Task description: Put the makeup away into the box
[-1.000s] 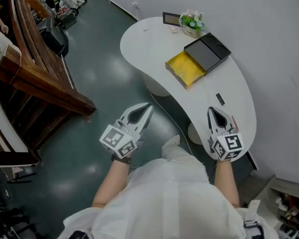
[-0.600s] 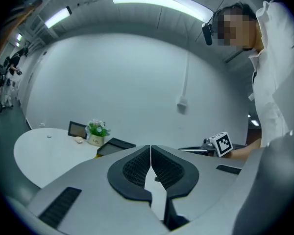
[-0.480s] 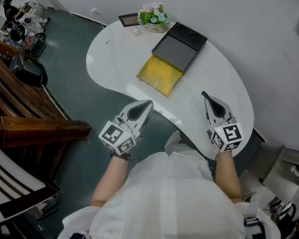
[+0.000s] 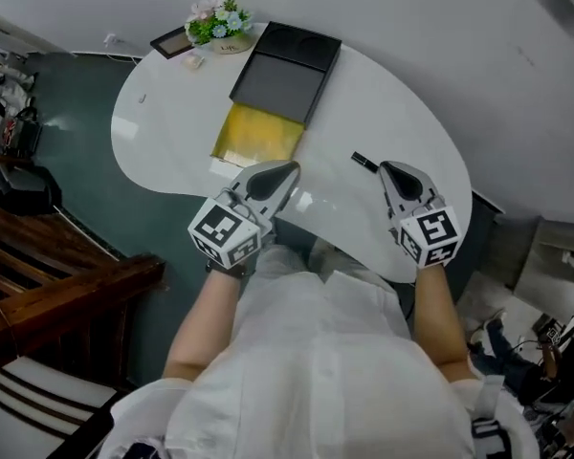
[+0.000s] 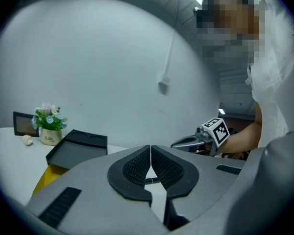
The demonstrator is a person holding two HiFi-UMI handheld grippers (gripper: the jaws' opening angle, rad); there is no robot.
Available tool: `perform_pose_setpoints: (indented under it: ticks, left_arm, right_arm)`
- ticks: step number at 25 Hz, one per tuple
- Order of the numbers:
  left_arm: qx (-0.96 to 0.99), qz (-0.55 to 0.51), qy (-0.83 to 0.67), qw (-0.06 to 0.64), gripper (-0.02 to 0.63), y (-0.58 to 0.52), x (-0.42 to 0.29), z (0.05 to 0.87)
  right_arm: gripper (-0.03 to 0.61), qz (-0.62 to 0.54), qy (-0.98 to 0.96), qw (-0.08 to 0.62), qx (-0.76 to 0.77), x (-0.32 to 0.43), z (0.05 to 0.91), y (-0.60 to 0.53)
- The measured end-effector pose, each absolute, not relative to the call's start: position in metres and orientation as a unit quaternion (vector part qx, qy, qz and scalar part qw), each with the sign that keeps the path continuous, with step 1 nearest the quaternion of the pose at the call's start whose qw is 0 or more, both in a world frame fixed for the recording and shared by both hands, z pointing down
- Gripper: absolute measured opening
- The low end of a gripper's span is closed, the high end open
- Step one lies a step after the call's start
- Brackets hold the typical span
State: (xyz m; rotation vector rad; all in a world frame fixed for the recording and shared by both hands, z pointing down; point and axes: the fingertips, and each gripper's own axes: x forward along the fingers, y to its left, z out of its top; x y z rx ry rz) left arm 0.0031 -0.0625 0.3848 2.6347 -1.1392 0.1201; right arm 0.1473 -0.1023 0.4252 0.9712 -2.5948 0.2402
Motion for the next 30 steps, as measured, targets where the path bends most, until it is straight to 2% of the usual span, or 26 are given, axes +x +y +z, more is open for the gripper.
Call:
perform_pose_setpoints:
  ticks: [15,21,30]
  left_arm:
    - [0.942,0.09,-0.279,0.162,0.02,-0.118,0.042,0.426]
    - [0.944,0.096,-0.264,0.174,0.019,-0.124,0.044,0.438]
    - [0.942,0.097,-0.261,0.187,0.02,-0.124,0.039,0.445]
  right_arm:
    - [0.015,0.118,-0.883,0.281,0.357,0.151,0.48,-0.115]
    - [0.06,0.101,-0.876,0.35,0.316,0.143,0.508,-0.122]
    - [0.089,0.069,-0.859,0.441,0.251,0.133,0.545,-0.133]
